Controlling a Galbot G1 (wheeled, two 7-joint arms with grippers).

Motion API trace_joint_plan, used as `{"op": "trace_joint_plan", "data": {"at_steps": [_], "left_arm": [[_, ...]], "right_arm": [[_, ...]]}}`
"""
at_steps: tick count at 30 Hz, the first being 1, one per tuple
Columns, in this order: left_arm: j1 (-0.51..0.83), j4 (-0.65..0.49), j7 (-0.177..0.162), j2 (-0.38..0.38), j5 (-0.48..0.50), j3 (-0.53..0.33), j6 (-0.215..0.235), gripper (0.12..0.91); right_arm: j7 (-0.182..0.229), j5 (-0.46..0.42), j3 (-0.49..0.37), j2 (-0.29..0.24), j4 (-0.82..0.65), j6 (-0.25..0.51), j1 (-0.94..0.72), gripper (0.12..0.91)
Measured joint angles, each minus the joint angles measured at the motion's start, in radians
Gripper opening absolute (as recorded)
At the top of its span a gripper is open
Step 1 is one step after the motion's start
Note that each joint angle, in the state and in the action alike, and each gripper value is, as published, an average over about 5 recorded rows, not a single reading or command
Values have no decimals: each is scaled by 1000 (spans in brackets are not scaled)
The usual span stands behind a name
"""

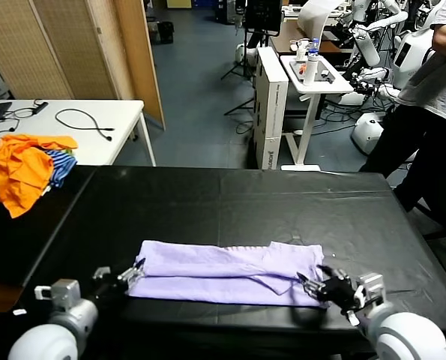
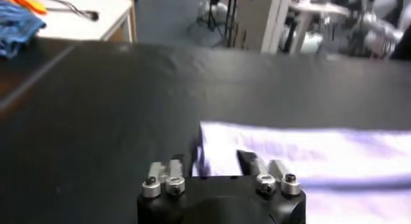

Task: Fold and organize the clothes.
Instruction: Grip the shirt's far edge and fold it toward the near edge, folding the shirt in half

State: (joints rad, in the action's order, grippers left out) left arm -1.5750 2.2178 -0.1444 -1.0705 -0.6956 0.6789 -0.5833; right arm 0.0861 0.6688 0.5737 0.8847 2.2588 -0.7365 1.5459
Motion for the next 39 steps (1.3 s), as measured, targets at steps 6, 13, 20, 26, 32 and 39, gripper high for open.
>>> {"op": "trace_joint_plan", "data": {"at_steps": [6, 13, 20, 26, 32, 39], "left_arm": [[93, -58, -2, -26, 14, -27, 15, 906], [167, -134, 1, -48, 16, -72, 22, 907], [190, -186, 6, -54, 16, -90, 20, 907], [198, -204, 25, -62, 24, -103, 15, 891], [204, -218, 29, -68, 27, -122, 13, 774], [222, -253, 27, -80, 36, -138, 15, 484]], "right_arm": [[36, 28, 44, 48, -21, 0, -46, 907], [81, 57, 25, 131, -115, 0, -158, 907], [125, 55, -3, 205, -201, 0, -234, 877], [125, 44, -9, 243, -243, 0, -253, 793], [119, 28, -13, 267, -264, 0, -259, 774], [114, 17, -19, 283, -273, 0, -261, 578]]}}
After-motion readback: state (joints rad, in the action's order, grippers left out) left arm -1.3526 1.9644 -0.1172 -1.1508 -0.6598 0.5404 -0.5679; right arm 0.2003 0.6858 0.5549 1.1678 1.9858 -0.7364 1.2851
